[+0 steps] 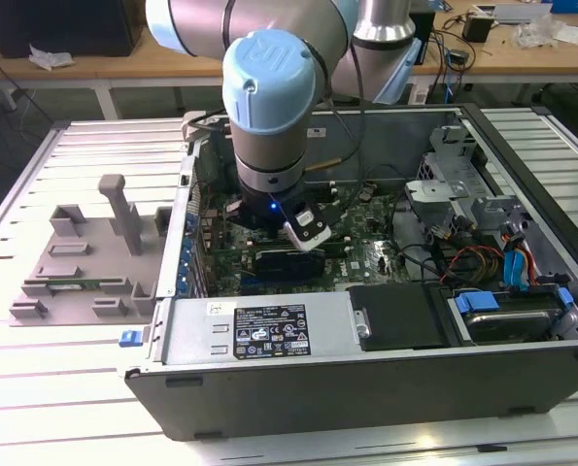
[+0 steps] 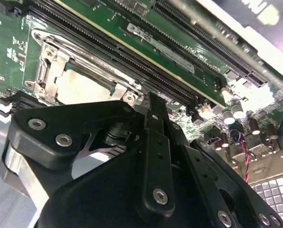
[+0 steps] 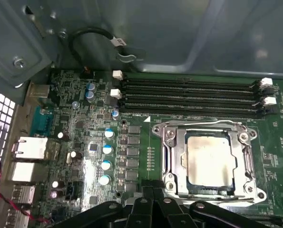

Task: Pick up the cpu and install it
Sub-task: 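Install the second cpu locking lever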

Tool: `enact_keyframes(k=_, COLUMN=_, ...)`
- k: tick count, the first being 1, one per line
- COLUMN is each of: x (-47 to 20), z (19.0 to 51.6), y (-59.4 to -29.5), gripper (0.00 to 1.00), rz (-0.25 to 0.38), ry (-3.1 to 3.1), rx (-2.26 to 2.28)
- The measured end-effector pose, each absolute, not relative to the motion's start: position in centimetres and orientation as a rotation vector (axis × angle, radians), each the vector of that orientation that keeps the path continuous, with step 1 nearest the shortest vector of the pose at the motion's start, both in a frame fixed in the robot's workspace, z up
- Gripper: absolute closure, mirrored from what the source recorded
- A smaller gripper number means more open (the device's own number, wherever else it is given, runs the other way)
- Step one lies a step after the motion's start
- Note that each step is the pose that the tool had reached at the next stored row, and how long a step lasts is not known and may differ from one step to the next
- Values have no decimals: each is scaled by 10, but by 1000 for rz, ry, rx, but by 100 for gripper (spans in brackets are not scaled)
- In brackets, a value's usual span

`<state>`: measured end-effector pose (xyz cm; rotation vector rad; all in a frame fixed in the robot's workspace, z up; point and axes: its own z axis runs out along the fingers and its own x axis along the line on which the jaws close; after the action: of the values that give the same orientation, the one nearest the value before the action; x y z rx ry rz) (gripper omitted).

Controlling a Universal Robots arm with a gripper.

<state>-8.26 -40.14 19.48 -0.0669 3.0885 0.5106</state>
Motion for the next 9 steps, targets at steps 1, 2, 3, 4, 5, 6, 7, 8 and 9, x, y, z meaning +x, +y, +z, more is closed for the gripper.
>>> enact_keyframes(k=1, x=-82, z=193, y=-399, gripper=89, rz=514, ry=3087, rx=-64)
enact_keyframes(k=2, x=-83, z=194, y=-399, gripper=89, rz=513, ry=3088, rx=-64)
enact_keyframes(k=3, x=-83, z=194, y=-399, gripper=89, rz=513, ry=3088, rx=-64)
enact_keyframes(k=4, x=-83, z=199, y=-399, gripper=89, rz=513, ry=3088, rx=-64)
enact_keyframes(k=5, x=-83, z=206, y=-399, gripper=89, rz=510, ry=3089, rx=-64)
enact_keyframes(k=6, x=-83, z=213, y=-399, gripper=89, rz=500, ry=3090, rx=-63)
enact_keyframes(k=7, x=-83, z=217, y=-399, gripper=89, rz=459, ry=3097, rx=-63)
enact_keyframes(k=8, x=-83, z=220, y=-399, gripper=89, rz=413, ry=3104, rx=-62)
enact_keyframes(k=9, x=-82, z=222, y=-398, gripper=89, rz=340, ry=3114, rx=-59)
